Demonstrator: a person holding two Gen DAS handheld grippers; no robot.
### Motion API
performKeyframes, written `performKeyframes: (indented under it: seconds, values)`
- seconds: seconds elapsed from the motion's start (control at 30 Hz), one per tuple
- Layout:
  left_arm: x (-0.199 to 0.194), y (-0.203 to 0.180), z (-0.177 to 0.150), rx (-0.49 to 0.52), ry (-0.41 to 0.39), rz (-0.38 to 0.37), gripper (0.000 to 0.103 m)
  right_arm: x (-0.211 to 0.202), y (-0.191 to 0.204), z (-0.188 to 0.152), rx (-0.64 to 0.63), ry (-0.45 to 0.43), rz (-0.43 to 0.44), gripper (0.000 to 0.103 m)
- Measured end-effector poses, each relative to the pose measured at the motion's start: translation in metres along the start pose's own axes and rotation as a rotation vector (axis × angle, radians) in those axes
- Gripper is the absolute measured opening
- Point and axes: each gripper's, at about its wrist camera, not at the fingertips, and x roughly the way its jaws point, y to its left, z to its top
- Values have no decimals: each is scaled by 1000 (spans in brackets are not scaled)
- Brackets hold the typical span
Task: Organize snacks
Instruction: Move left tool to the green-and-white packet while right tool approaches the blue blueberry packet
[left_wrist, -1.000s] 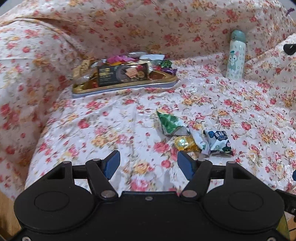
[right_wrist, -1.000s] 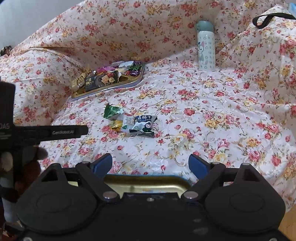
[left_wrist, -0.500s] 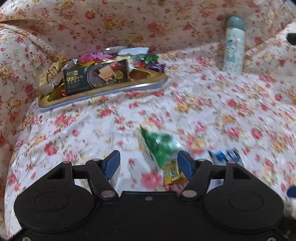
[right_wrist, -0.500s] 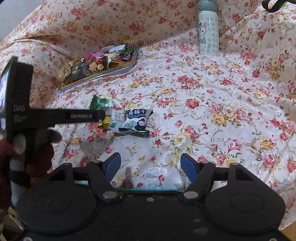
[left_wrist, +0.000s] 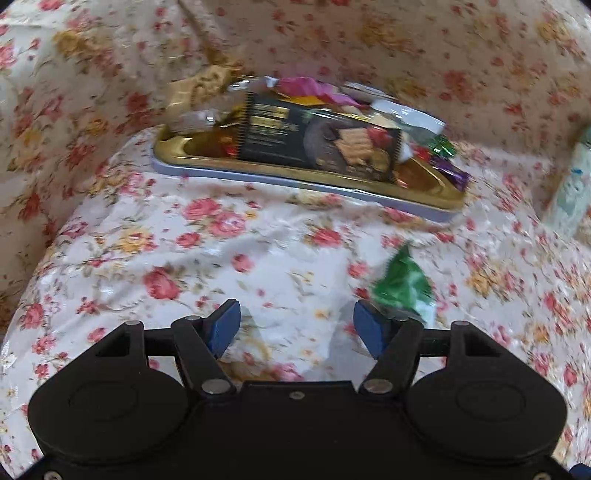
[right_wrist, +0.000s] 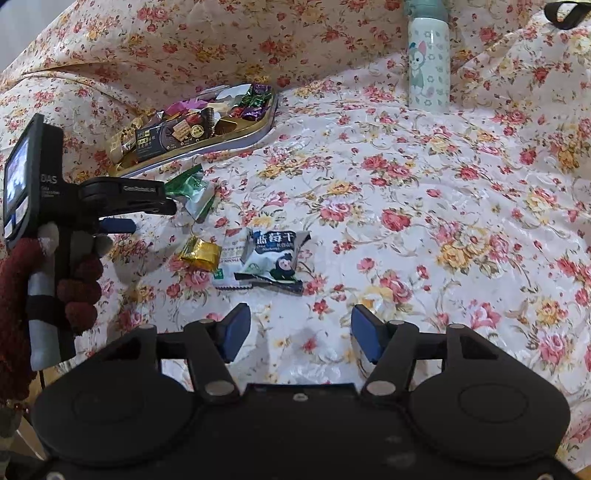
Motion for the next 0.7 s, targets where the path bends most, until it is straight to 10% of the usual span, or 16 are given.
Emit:
performKeyframes:
  seconds: [0.7]
  values:
    - [1, -14, -17, 149, -82, 79, 76, 56, 18, 29, -87, 14, -50, 48]
